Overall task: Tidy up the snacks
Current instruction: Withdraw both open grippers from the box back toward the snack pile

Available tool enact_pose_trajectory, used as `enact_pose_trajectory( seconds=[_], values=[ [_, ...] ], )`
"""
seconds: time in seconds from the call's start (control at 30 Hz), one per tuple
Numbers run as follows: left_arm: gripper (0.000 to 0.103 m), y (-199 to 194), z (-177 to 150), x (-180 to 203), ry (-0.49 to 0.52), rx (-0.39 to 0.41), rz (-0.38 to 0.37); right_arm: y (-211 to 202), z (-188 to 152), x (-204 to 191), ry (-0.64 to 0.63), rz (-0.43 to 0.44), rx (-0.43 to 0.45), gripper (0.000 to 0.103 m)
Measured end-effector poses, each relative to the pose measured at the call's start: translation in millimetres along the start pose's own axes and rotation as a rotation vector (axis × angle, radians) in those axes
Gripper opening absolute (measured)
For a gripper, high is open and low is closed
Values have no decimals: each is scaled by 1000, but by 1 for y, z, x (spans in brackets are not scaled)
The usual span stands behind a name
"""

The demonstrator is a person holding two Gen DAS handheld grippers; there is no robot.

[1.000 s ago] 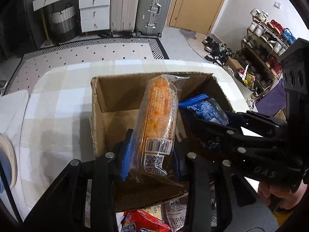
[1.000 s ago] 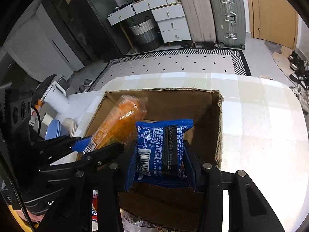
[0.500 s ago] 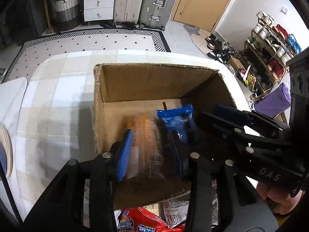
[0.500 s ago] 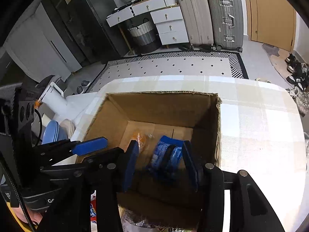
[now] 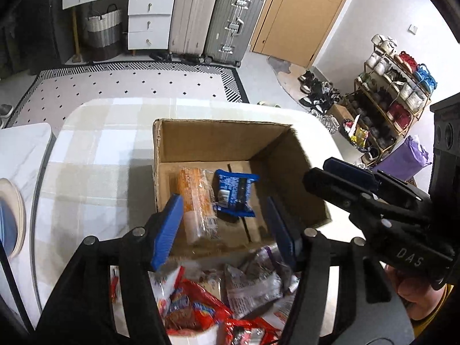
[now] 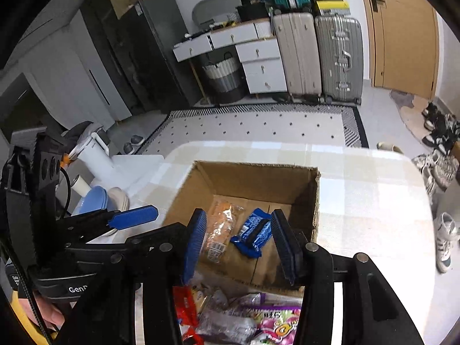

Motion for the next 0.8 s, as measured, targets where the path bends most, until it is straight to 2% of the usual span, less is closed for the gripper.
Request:
enact_pose_trajectory(
  seconds=[0.1,0.2,0.33,0.5,0.63,0.67,0.73,0.77,0.8],
  values=[
    [60,-22,-3,15,25,30,-1,-30,-2,-3,-6,1,52,49],
    [64,-50,-12,34,76,77,13,-63,-9,-7,-6,5,115,54],
    [78,-92,-29,59,148,165,50,-107,-24,-8,5,23,195,66],
    [81,-140,-55,85,195,245,63,-157,-52,-8,13,51,280,70],
    [88,-175,-79,102,226,302,67,-201,-78,-5,8,42,387,72],
    [90,-183,-85,106,235,312,62,-209,-84,-5,7,39,403,75],
    [99,-197,-99,112,243,338,58,-224,-99,-5,8,31,440,92],
    [103,-207,-107,113,241,361,65,-232,-108,-5,9,30,460,92],
    [103,-213,-114,114,241,376,65,-238,-114,-7,6,33,470,92]
  ],
)
Point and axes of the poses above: each gripper's, at about its wrist camera, not at the fingertips, and y roughly the way its jaws point, x to its right, z to its top, the point moved 8 cm from there along y, roughly the way its jaws point, and after that the axes turned 15 degrees about -z, right-handed, at the moved point
